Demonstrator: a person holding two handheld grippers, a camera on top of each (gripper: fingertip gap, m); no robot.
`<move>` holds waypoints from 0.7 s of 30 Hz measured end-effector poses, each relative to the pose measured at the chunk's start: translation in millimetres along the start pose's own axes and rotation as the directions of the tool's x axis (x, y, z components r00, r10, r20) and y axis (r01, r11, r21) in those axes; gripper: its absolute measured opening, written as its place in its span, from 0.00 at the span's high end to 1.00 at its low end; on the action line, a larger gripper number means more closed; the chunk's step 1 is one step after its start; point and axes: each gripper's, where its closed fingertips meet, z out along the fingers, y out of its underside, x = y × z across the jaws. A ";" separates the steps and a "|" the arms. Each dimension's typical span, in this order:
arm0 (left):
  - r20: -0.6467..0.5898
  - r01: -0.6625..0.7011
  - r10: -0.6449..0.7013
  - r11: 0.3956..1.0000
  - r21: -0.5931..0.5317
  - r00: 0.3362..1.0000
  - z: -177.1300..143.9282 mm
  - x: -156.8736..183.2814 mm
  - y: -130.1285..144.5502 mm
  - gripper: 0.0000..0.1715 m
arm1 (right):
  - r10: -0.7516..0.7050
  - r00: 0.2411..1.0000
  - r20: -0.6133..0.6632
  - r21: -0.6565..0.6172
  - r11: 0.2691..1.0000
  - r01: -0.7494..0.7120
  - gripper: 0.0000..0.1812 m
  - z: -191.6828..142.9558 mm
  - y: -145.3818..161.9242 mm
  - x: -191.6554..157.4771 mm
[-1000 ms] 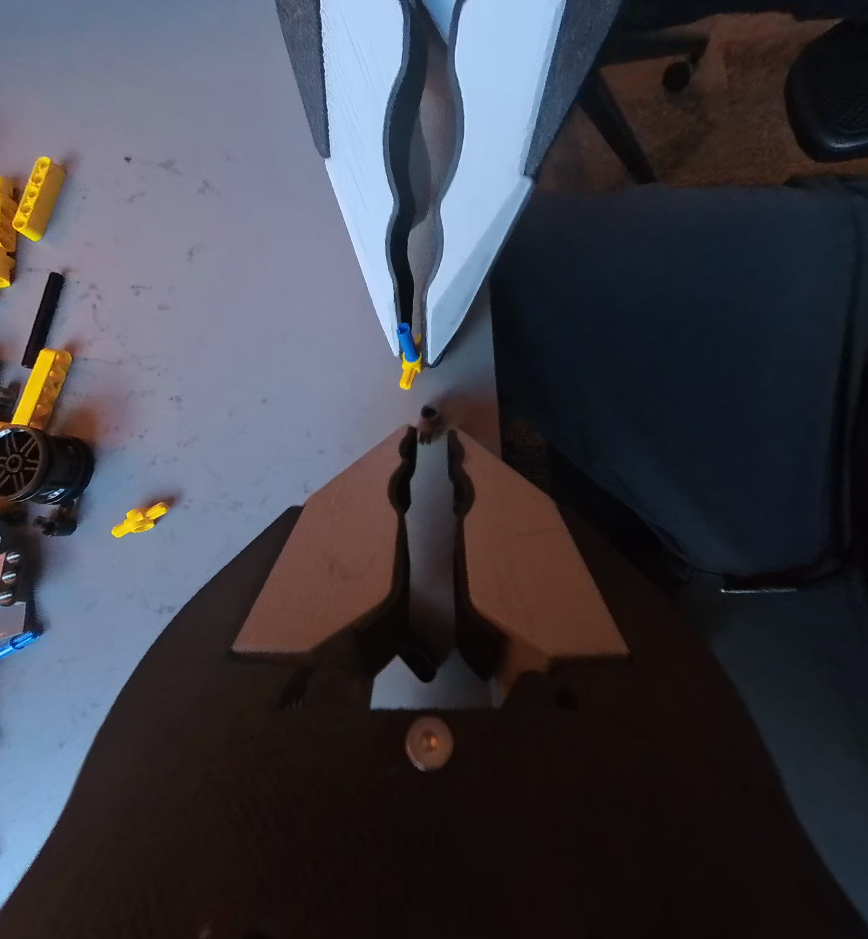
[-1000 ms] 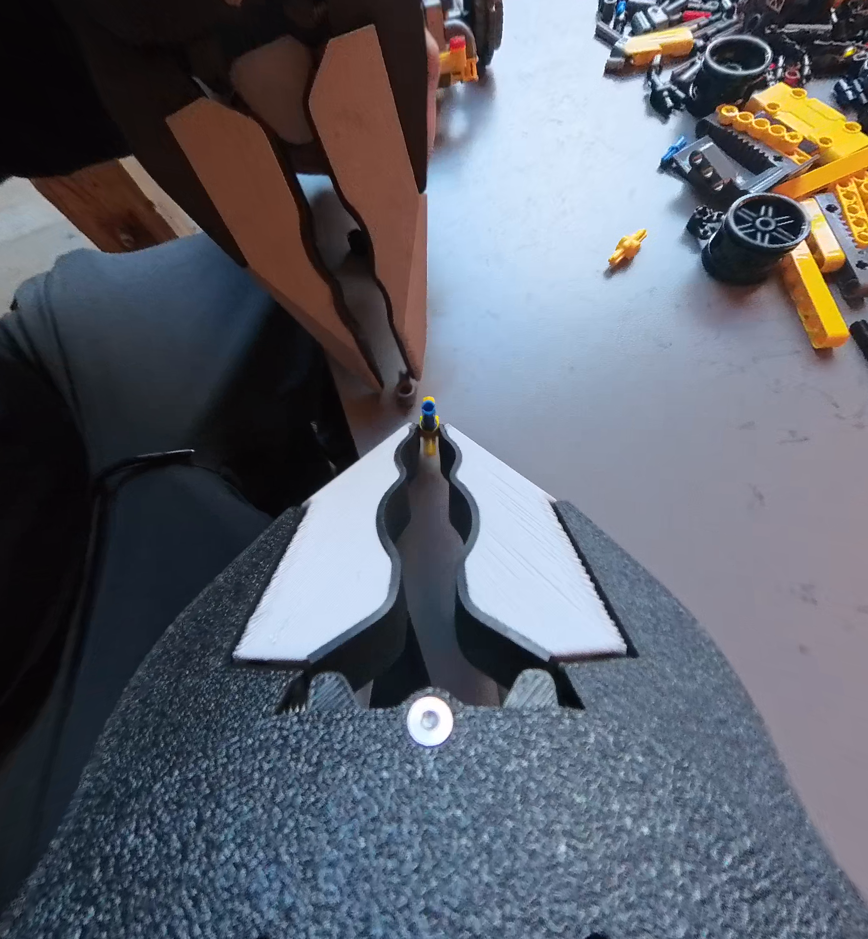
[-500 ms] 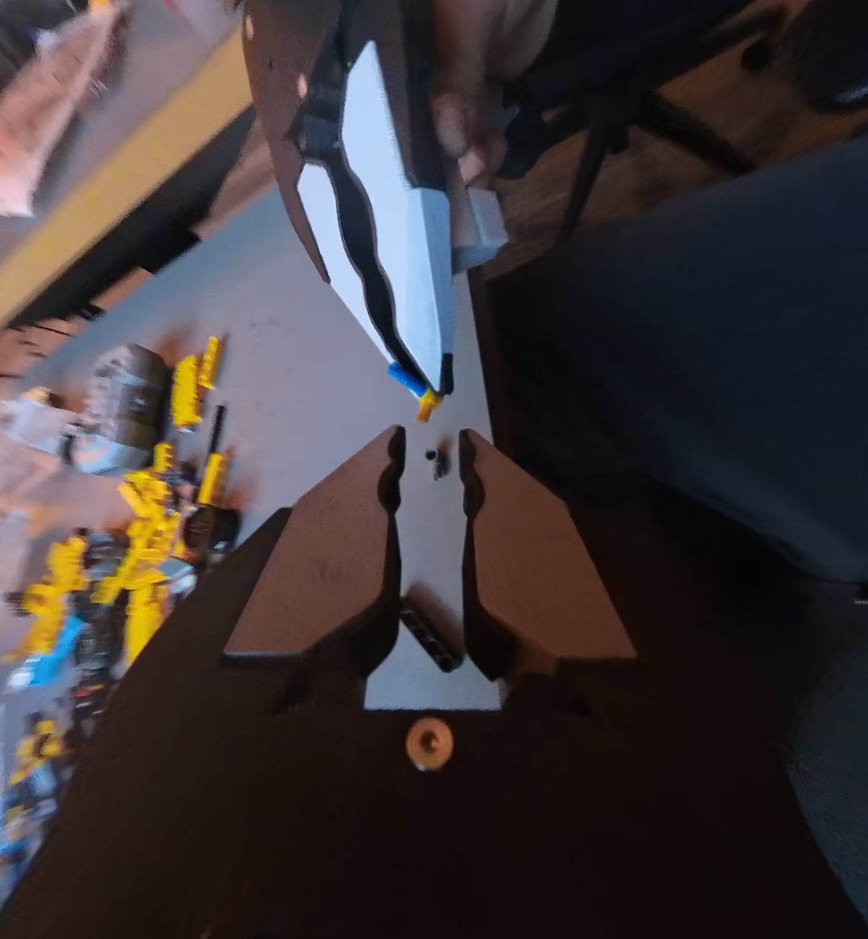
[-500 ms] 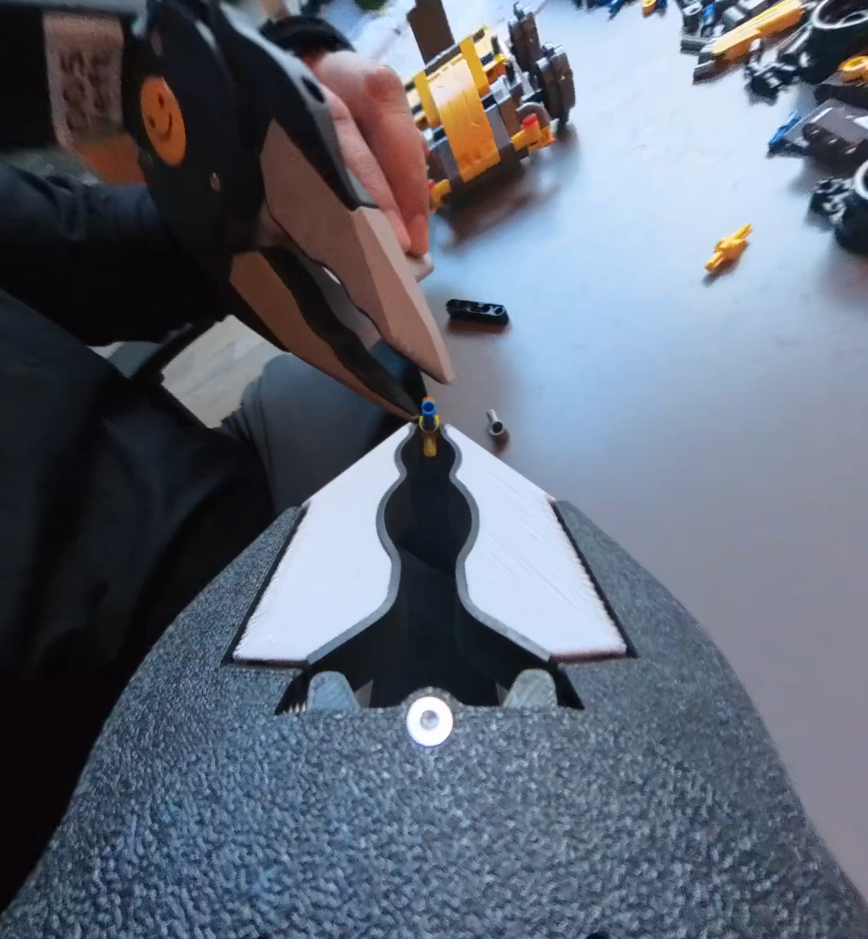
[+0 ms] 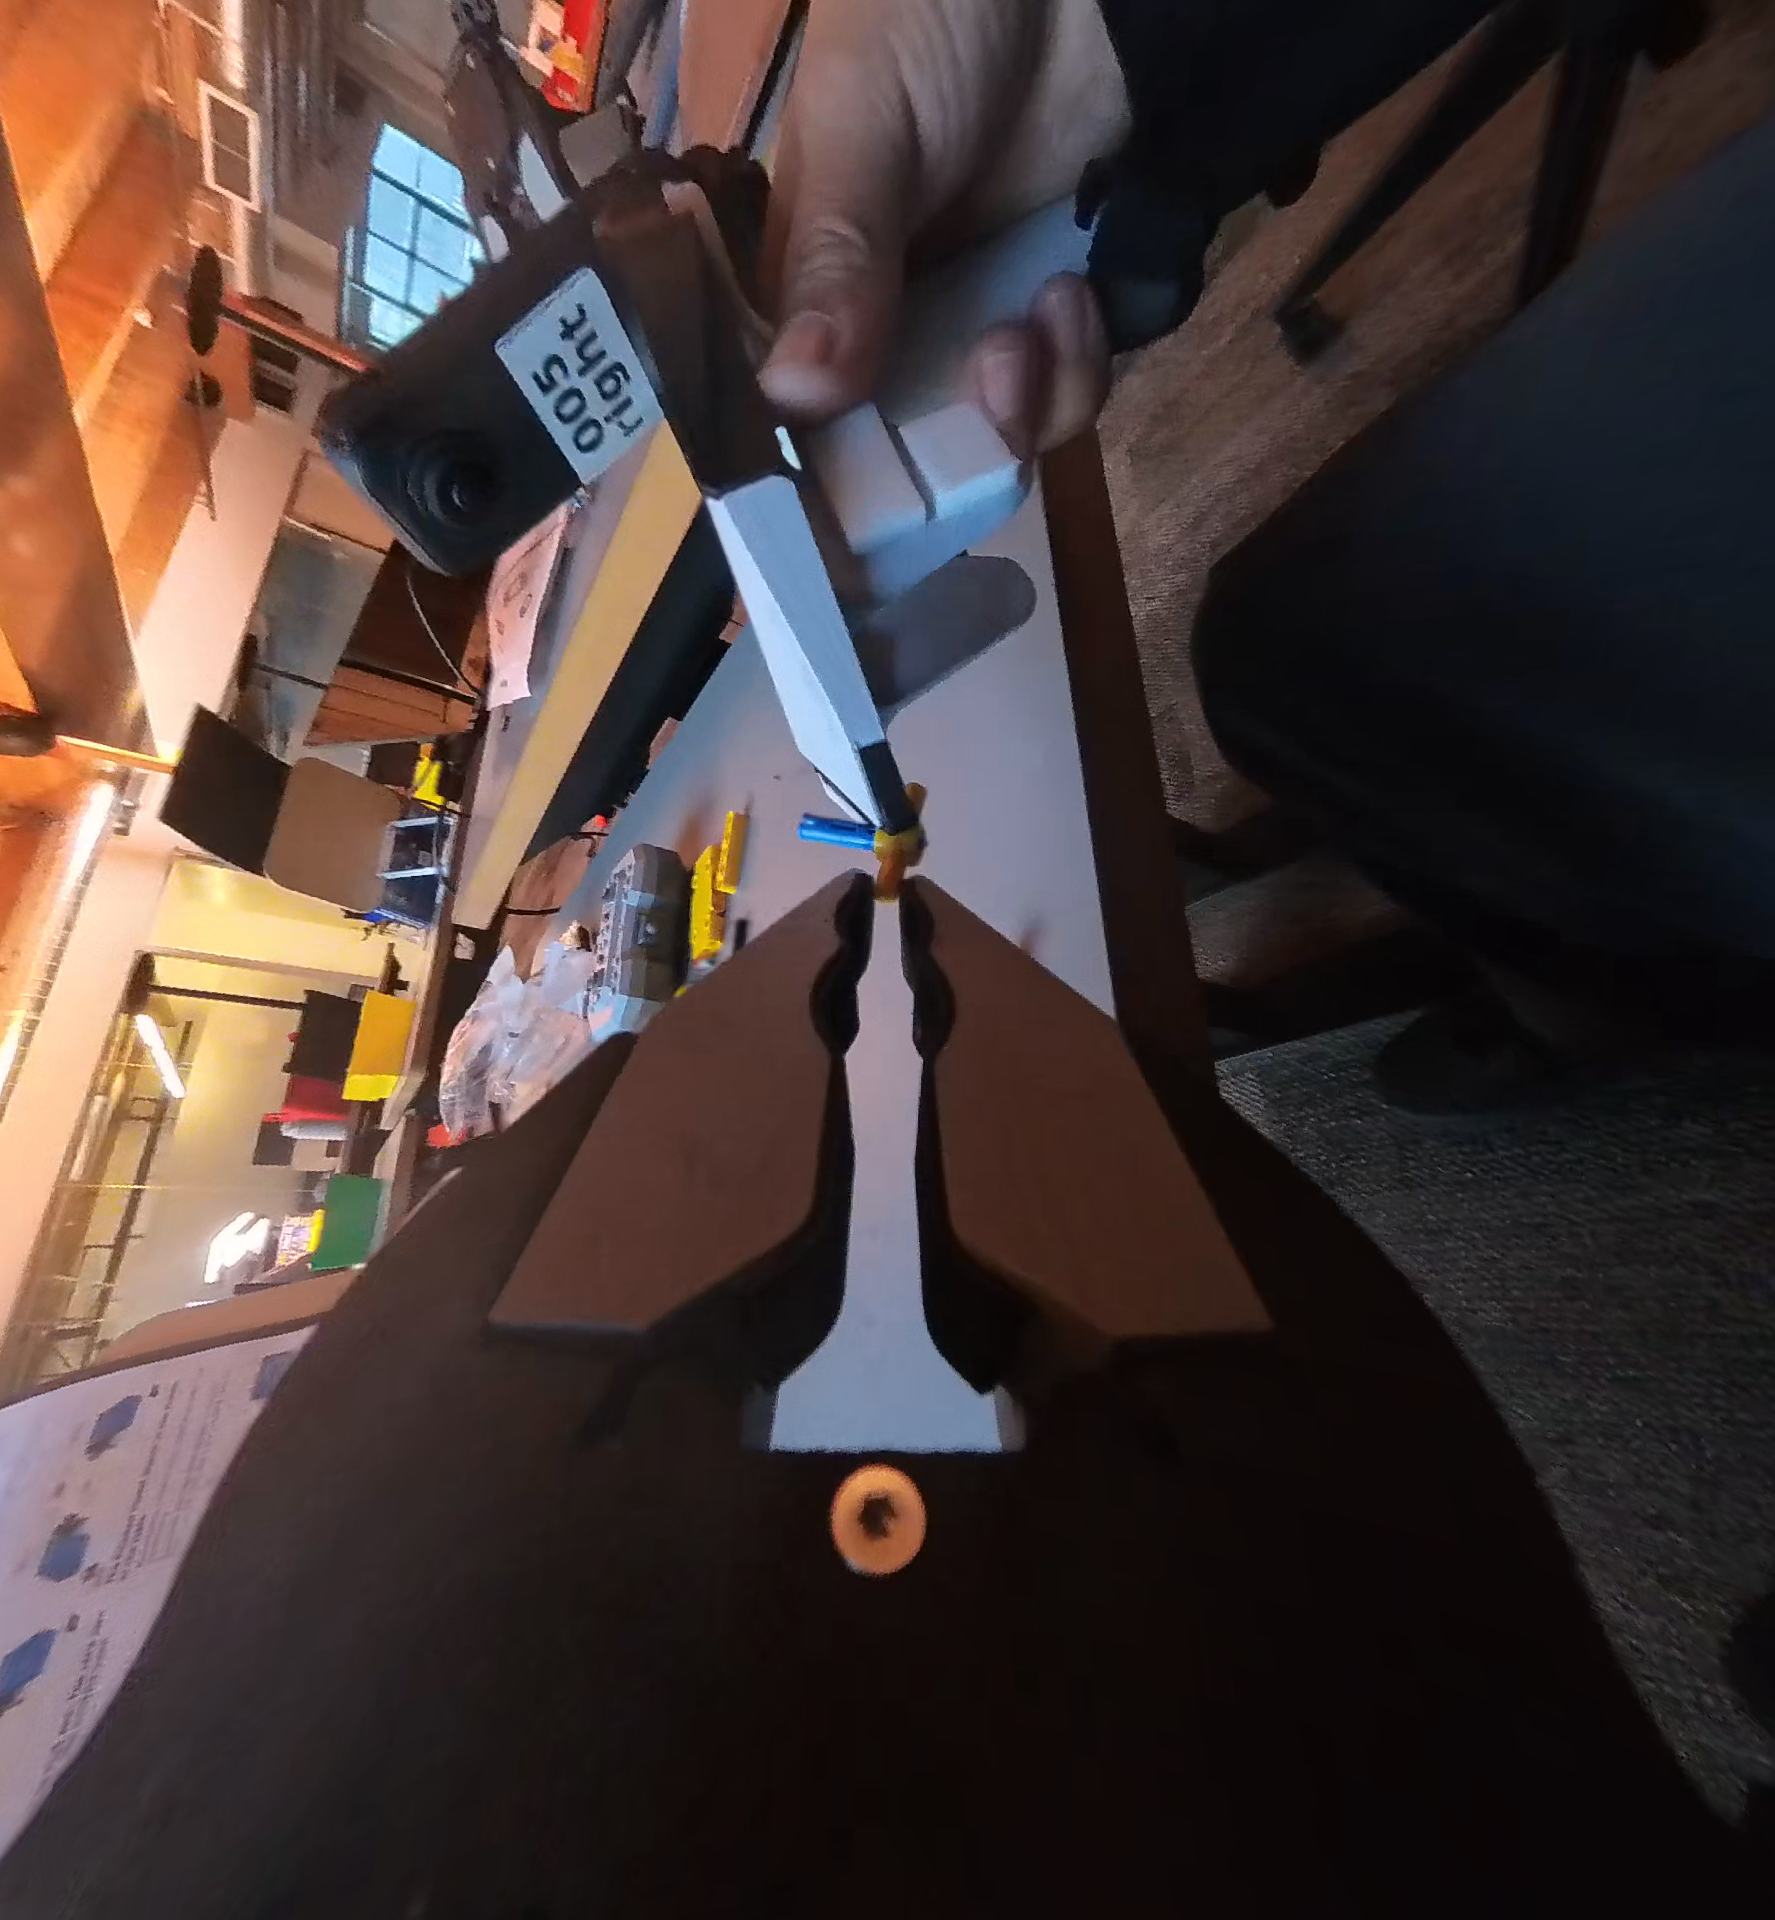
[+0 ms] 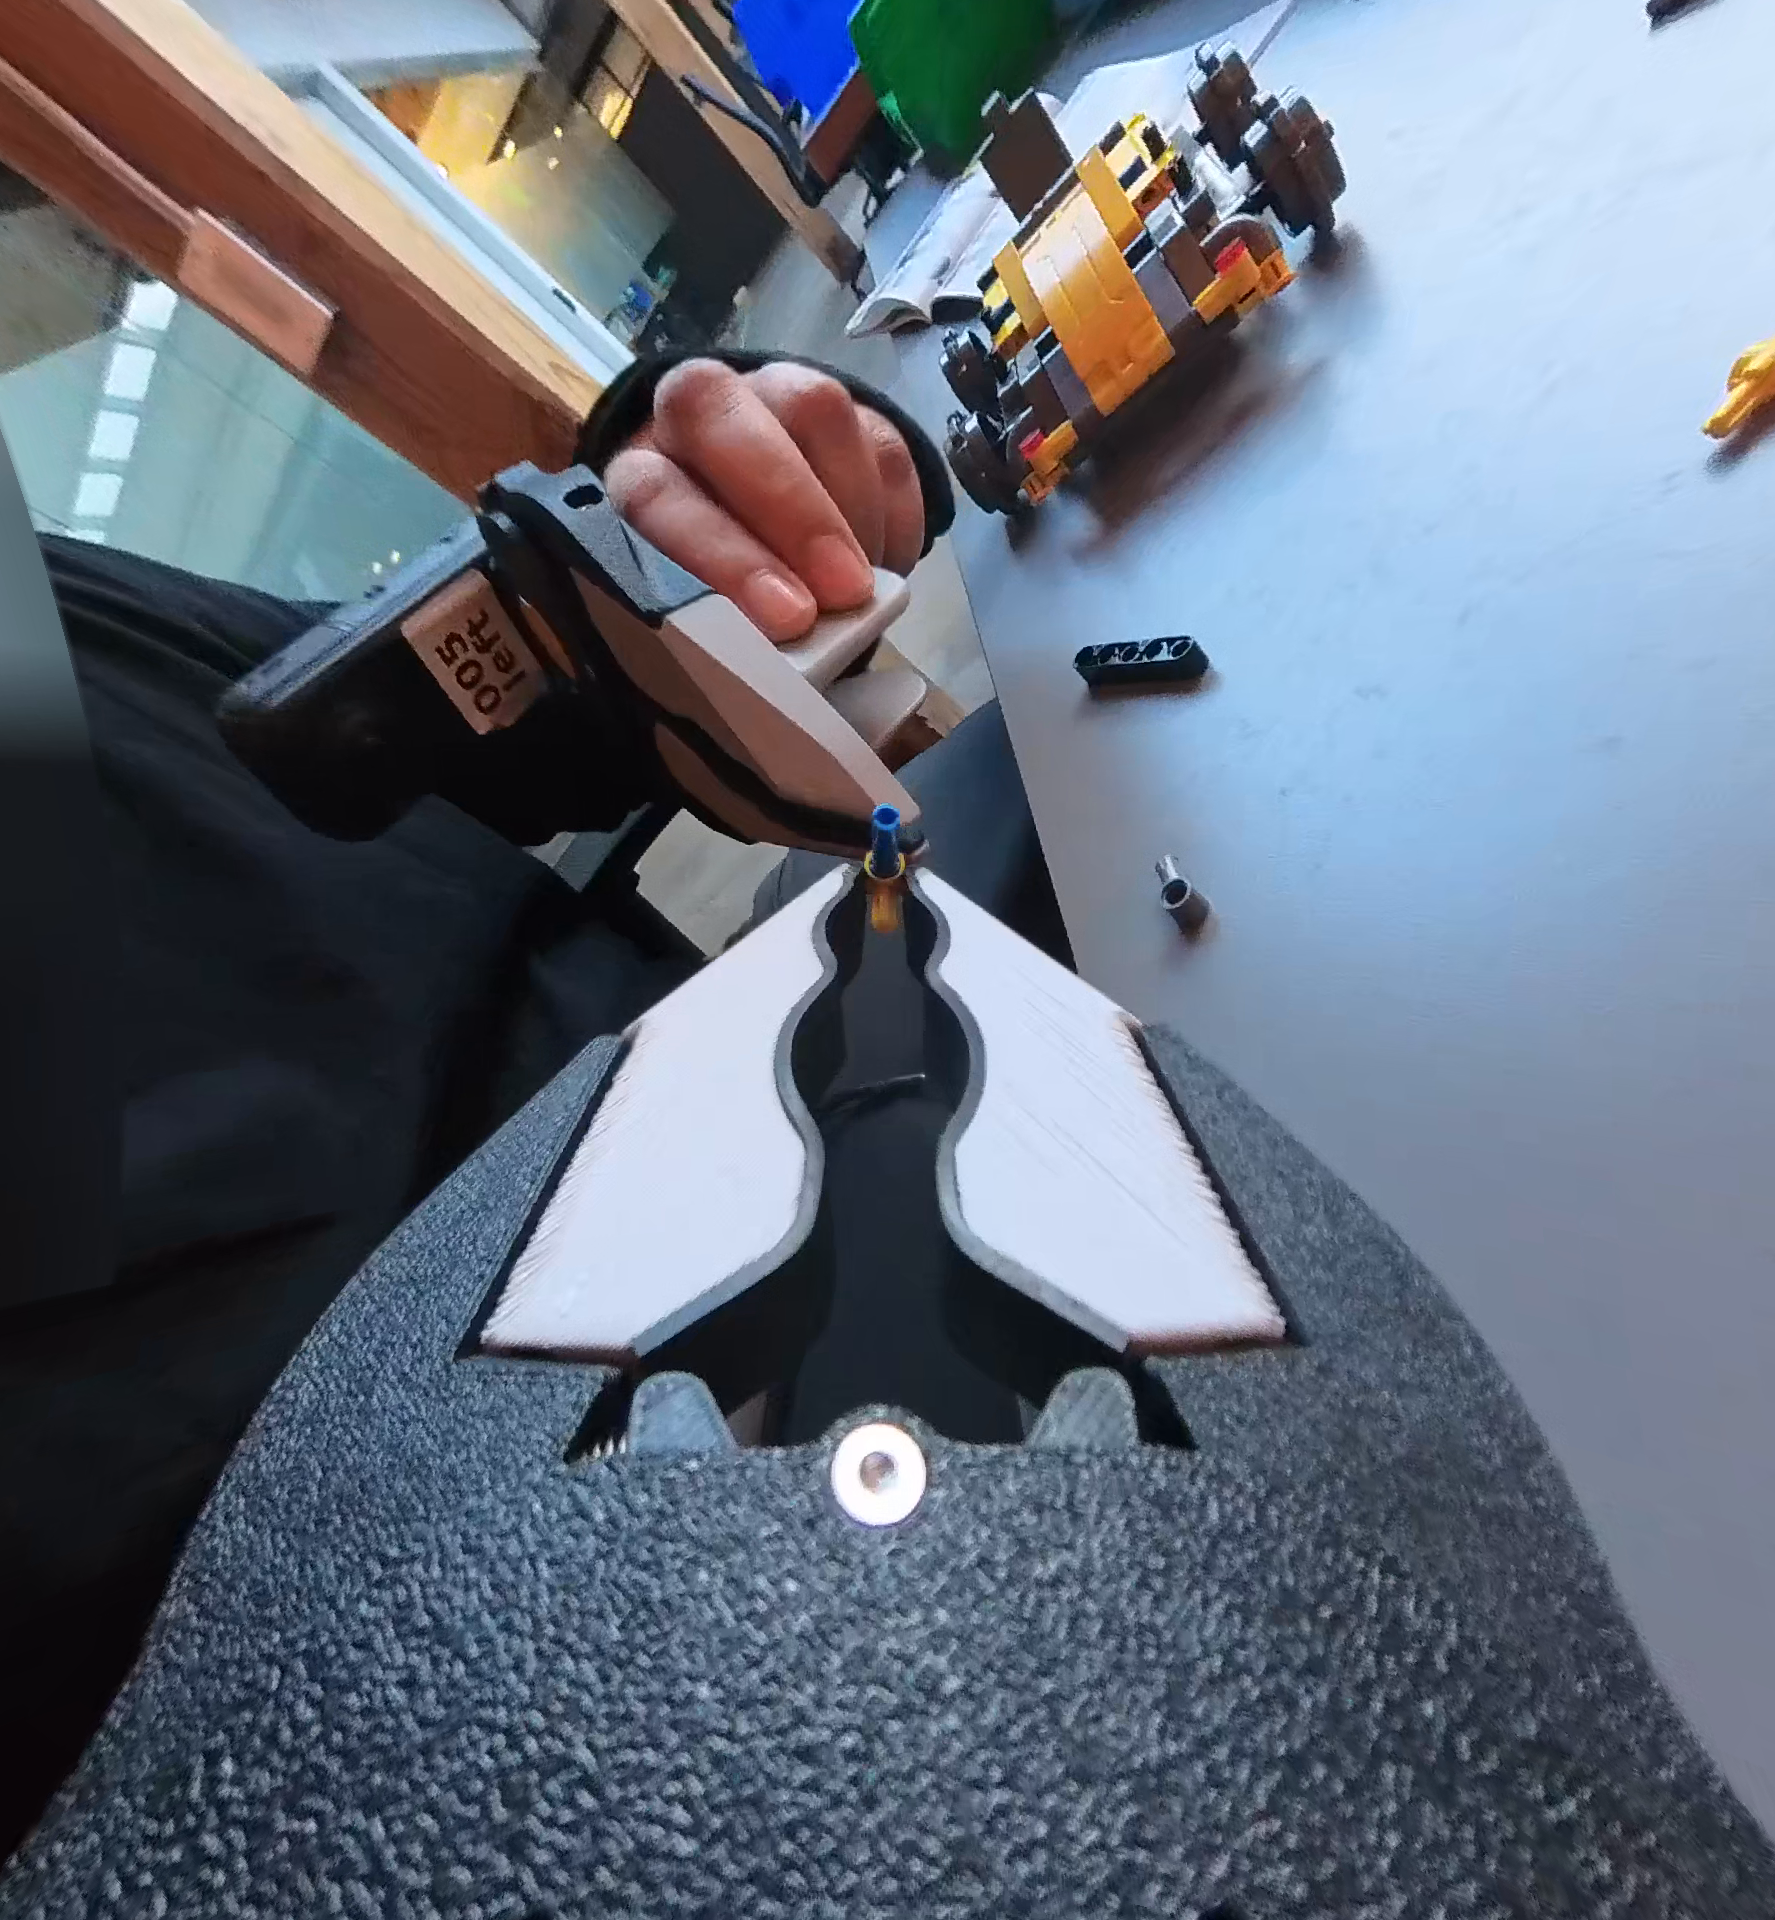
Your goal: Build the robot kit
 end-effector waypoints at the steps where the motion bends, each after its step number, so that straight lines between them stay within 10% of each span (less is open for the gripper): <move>1: -0.023 0.017 -0.017 1.000 -0.006 1.000 0.3 2.1 0.8 0.99 | -0.007 1.000 -0.007 -0.006 1.000 0.007 0.97 0.5 1.3 1.1; 7: -0.172 0.377 -0.381 0.924 -0.059 0.908 3.2 -0.8 10.2 0.99 | -0.326 0.908 -0.264 -0.120 0.945 0.305 0.89 2.0 -0.3 18.0; 14: -0.360 0.715 -0.762 0.639 -0.283 0.538 5.1 12.1 23.8 0.99 | -0.793 0.357 -0.494 -0.486 0.592 0.643 0.83 -4.2 -8.9 28.3; 21: -0.473 0.813 -0.837 0.465 -0.351 0.274 -0.7 13.0 10.3 0.99 | -0.902 0.109 -0.417 -0.613 0.368 0.699 0.94 3.2 -7.8 19.3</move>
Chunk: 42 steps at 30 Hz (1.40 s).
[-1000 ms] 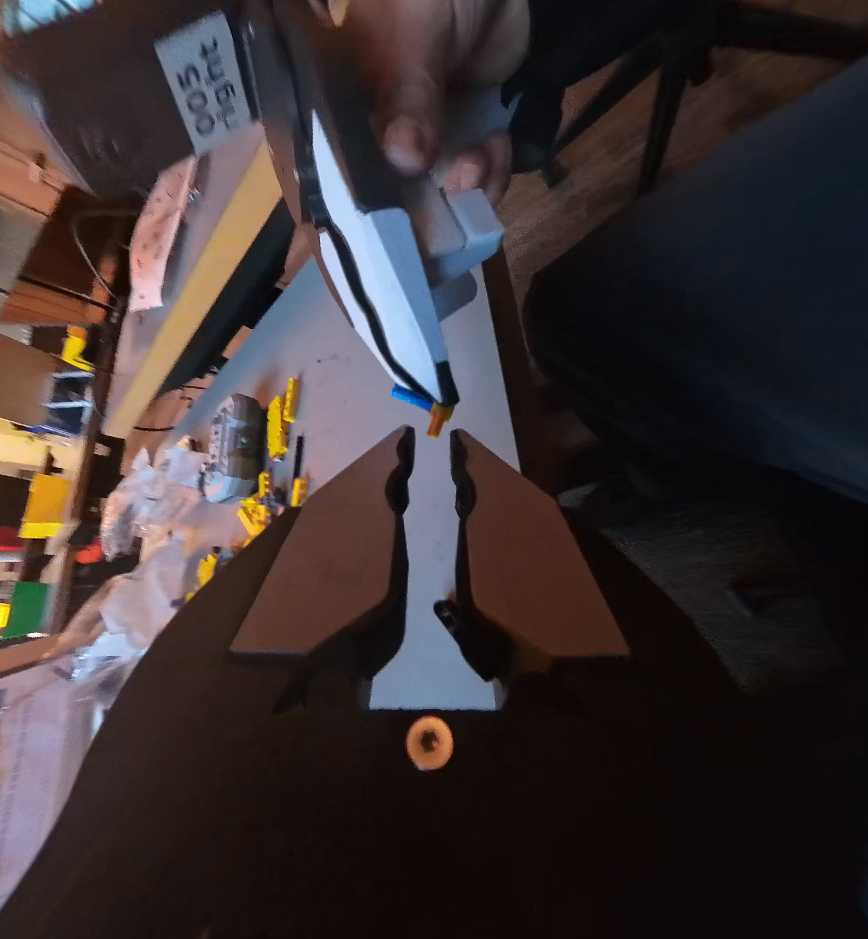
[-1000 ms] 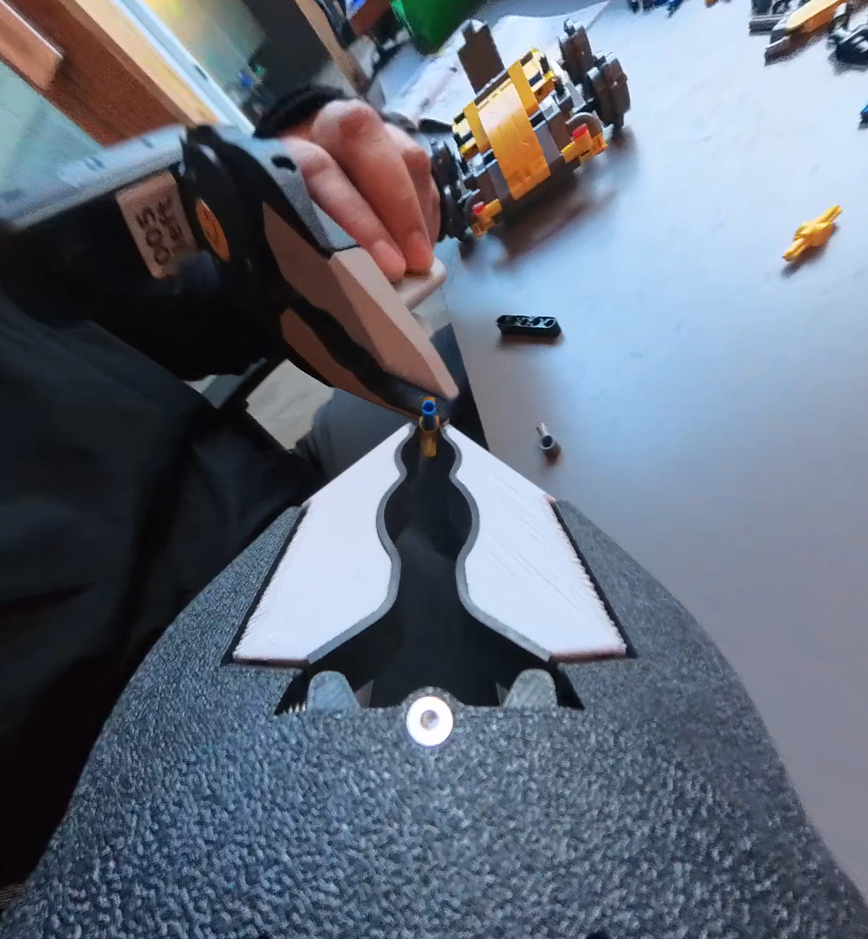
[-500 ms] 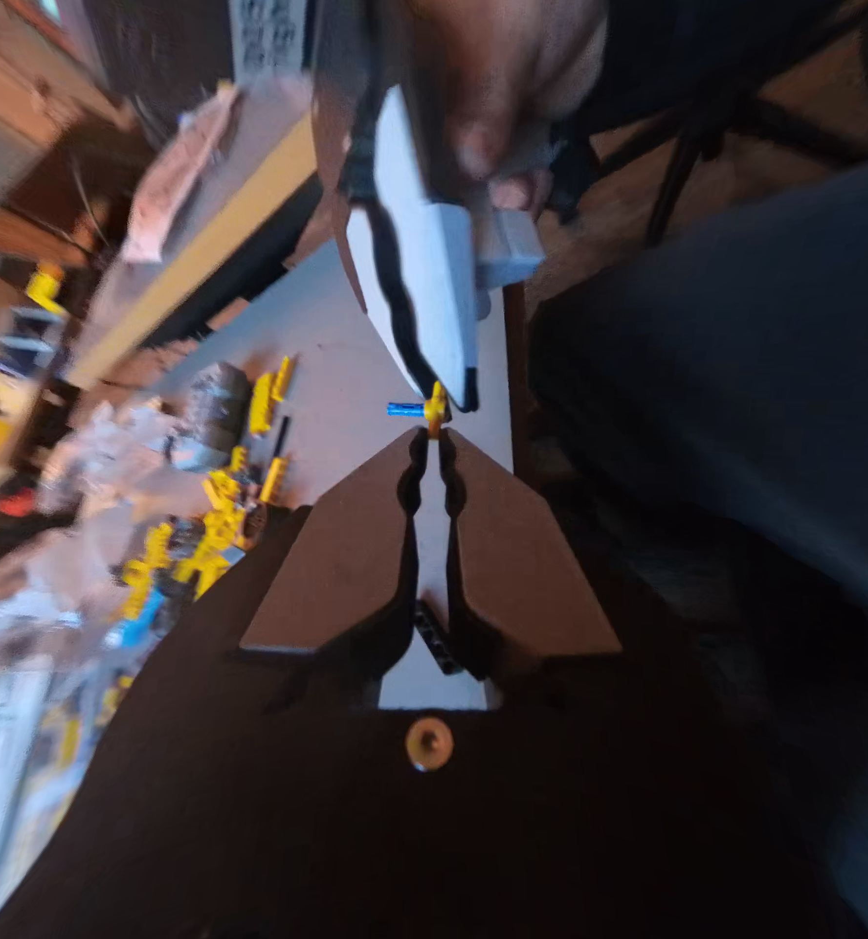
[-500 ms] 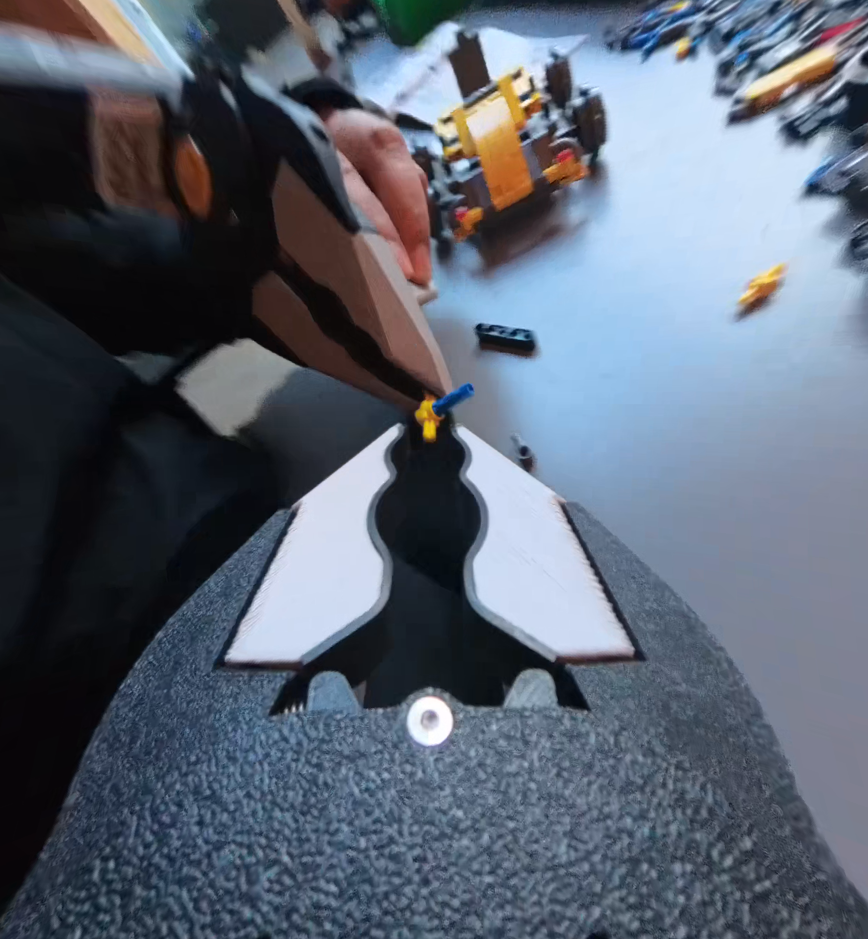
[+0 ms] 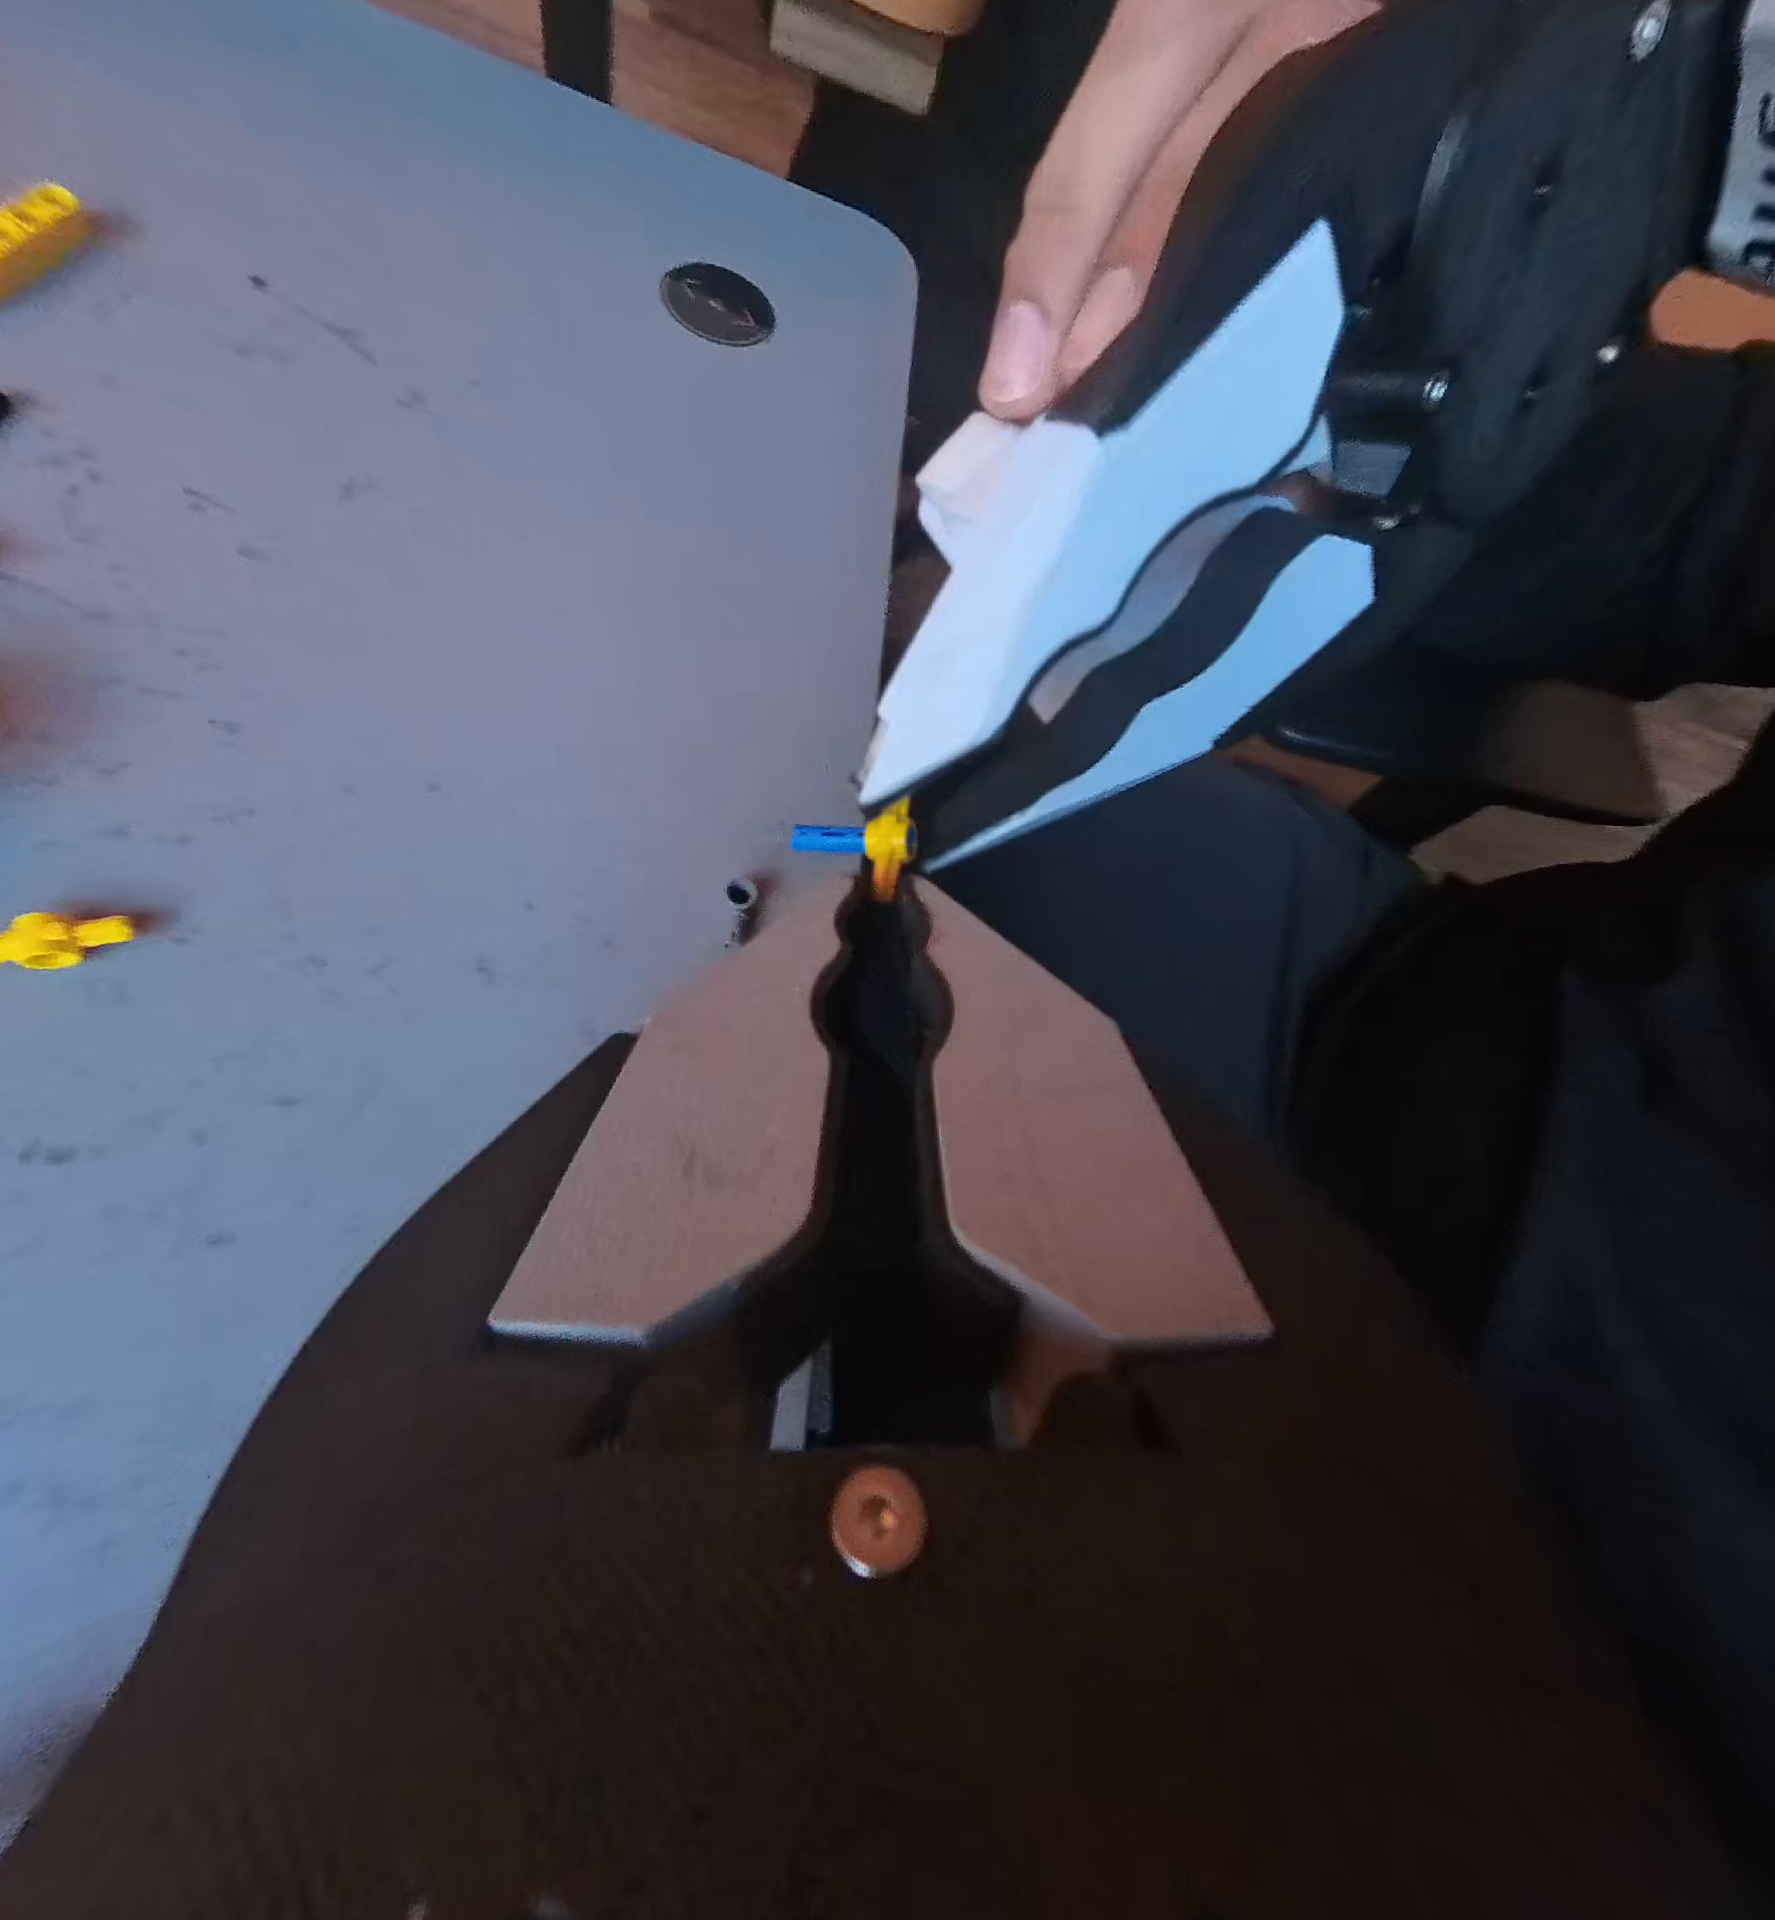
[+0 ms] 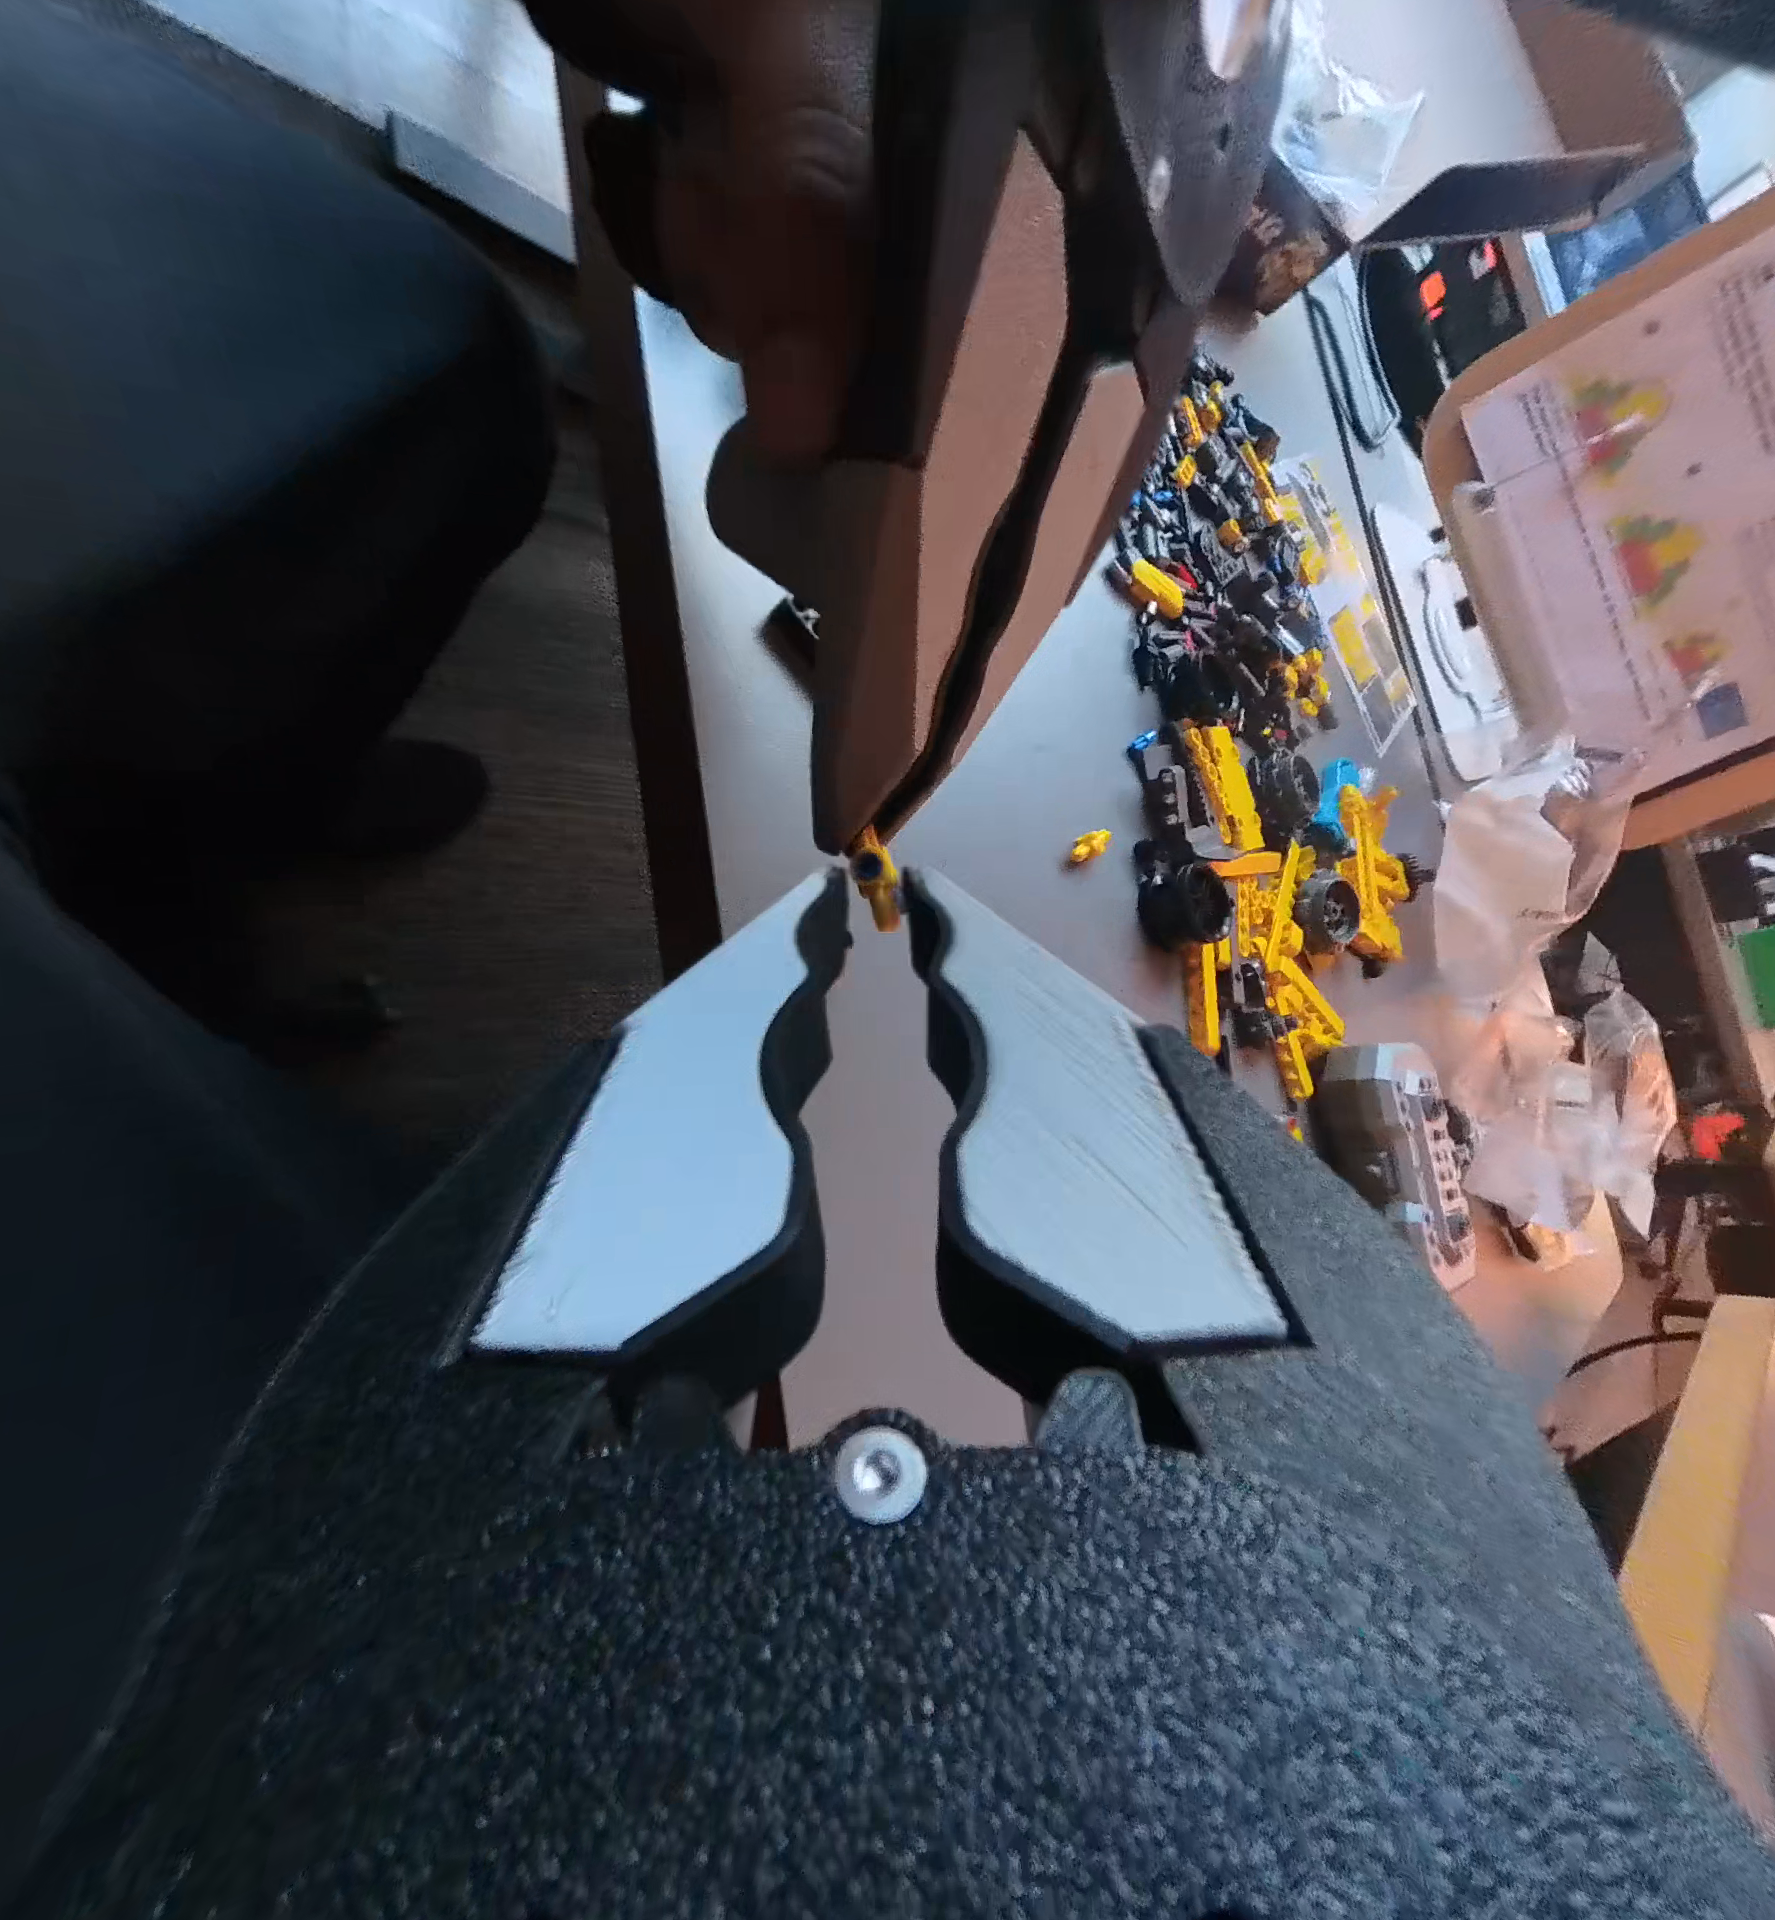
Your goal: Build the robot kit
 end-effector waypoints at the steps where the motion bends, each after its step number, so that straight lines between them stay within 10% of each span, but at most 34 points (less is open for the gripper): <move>1: -0.011 0.011 -0.011 1.000 -0.002 1.000 0.3 1.0 0.4 0.99 | -0.013 1.000 0.001 0.000 1.000 0.013 0.96 0.2 -0.3 -1.2; 9: 0.074 -0.099 0.097 0.995 0.020 0.993 -1.7 -3.0 -2.3 1.00 | 0.131 0.987 0.098 0.037 0.990 -0.135 0.96 3.3 3.1 -1.8; 18: 0.200 -0.340 0.339 0.940 -0.027 0.919 -3.3 -5.8 -10.5 0.97 | 0.438 0.793 0.423 0.028 0.869 -0.495 0.97 2.4 3.9 -0.3; 42: 0.221 -0.301 0.307 0.952 -0.063 0.926 11.8 -30.5 2.4 0.99 | 0.481 0.730 0.486 -0.045 0.848 -0.529 0.97 18.3 22.5 0.2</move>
